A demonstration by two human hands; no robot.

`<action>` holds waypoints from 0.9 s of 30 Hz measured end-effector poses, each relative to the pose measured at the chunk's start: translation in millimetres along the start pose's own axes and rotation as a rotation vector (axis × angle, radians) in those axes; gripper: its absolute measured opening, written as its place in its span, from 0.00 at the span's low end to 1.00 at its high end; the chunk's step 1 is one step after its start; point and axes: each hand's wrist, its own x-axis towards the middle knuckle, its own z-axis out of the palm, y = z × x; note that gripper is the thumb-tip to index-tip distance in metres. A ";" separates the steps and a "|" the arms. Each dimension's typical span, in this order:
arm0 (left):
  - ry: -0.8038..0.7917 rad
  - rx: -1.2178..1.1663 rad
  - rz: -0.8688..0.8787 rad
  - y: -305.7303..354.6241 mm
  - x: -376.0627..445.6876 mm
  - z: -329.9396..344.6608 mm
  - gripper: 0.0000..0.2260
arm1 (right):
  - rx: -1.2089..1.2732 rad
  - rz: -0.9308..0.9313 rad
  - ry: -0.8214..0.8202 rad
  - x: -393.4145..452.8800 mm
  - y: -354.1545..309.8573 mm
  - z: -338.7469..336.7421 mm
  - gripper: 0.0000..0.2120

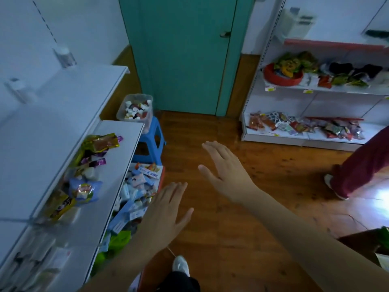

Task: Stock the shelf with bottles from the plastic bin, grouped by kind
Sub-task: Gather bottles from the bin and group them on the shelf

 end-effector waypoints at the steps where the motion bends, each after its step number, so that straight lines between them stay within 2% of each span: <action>1: 0.000 -0.006 0.005 -6.8 18.5 -3.3 0.34 | -0.017 0.010 -0.002 18.0 5.4 -4.1 0.31; 9: 0.019 -0.087 0.041 -65.5 130.5 -29.3 0.32 | -0.056 0.109 -0.016 137.5 44.7 -12.9 0.33; 13: 0.024 -0.066 -0.003 -95.1 177.0 -29.2 0.30 | -0.040 0.111 -0.036 197.5 66.3 -7.6 0.32; 21: 0.044 -0.085 -0.158 -139.5 302.5 -18.2 0.32 | 0.006 -0.027 -0.027 373.6 123.1 5.5 0.31; 27: 0.108 -0.173 -0.391 -156.8 422.2 -39.5 0.38 | 0.094 -0.093 -0.068 516.4 164.3 -16.3 0.32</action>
